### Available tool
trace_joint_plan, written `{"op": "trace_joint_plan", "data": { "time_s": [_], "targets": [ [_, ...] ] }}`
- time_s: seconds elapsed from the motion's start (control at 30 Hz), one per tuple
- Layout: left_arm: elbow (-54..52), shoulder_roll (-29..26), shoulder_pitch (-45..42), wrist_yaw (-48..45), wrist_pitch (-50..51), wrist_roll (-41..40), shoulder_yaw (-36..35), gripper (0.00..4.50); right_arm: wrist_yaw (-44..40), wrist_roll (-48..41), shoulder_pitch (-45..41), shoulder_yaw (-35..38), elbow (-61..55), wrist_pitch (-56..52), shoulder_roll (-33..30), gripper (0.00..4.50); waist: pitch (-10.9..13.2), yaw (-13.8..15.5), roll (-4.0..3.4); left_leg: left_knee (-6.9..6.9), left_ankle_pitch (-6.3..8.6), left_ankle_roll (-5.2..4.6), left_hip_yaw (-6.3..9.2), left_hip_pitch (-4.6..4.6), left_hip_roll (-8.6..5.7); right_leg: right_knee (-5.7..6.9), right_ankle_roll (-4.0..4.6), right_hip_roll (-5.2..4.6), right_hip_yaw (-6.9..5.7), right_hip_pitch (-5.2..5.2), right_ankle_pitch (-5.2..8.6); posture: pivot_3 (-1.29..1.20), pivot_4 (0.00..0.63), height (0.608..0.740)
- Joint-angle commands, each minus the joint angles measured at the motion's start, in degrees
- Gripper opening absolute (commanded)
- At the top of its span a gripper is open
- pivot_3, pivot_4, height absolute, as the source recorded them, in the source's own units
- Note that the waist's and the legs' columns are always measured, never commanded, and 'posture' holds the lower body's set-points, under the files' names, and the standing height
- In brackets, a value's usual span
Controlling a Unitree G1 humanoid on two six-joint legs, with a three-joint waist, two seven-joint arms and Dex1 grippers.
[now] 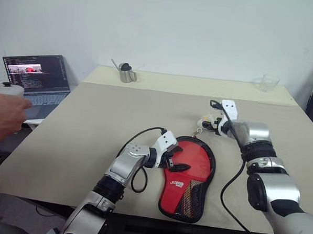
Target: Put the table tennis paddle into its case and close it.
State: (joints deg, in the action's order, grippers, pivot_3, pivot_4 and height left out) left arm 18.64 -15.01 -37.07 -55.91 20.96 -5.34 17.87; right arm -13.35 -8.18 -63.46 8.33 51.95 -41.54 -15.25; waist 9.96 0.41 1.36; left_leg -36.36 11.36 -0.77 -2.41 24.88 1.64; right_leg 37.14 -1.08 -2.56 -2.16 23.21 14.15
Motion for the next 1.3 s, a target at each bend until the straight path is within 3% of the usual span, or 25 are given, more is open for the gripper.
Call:
{"op": "trace_joint_plan", "data": {
  "time_s": [0.03, 0.57, 0.67, 1.0, 1.3],
  "targets": [
    [1.7, 0.4, 1.8, -0.9, 2.1, 0.9, 2.4, 4.26, 2.7, -0.8, -4.0, 2.5, 5.5, 7.0, 1.0, 4.17, 0.0, 0.0, 0.00, 0.00, 0.00, 0.00, -0.01, 0.00, 0.00, 0.00, 0.00, 0.01, 0.01, 0.00, 0.00, 0.00, 0.150, 0.740],
    [-1.8, -1.0, 4.0, 0.4, 3.6, 1.3, 2.2, 4.26, 6.7, 0.4, -7.2, 3.9, 17.9, 18.2, 5.4, 4.17, 0.0, -0.5, -0.01, 0.19, 0.00, 0.01, -0.07, -0.07, 0.02, -0.01, 0.01, 0.02, 0.06, 0.00, -0.01, 0.00, 0.150, 0.740],
    [-2.0, -1.0, 4.2, 0.9, 3.4, 1.4, 2.0, 4.26, 7.1, 0.8, -6.9, 3.7, 18.4, 18.8, 6.2, 3.55, 0.0, -0.5, -0.01, 0.22, 0.00, 0.01, -0.07, -0.08, 0.02, -0.01, 0.01, 0.02, 0.07, 0.01, -0.01, 0.00, 0.150, 0.740],
    [1.4, 2.6, 3.3, 2.8, 2.5, 0.7, 1.3, 4.26, 8.2, 1.5, -6.6, 3.5, 19.2, 20.0, 6.5, 0.06, 0.0, -0.4, -0.03, 0.18, -0.02, 0.01, -0.09, -0.11, -0.01, 0.04, 0.00, 0.00, 0.07, -0.01, -0.02, 0.00, 0.150, 0.740],
    [2.9, 3.6, 2.7, 3.0, 2.5, 1.0, 0.9, 4.26, 7.9, 2.3, -6.4, 3.0, 18.0, 18.6, 4.8, 0.02, 0.0, -0.4, -0.04, 0.16, -0.05, -0.02, -0.12, -0.12, -0.01, 0.07, 0.00, 0.01, 0.08, -0.02, -0.02, 0.00, 0.150, 0.740]
  ]
}}
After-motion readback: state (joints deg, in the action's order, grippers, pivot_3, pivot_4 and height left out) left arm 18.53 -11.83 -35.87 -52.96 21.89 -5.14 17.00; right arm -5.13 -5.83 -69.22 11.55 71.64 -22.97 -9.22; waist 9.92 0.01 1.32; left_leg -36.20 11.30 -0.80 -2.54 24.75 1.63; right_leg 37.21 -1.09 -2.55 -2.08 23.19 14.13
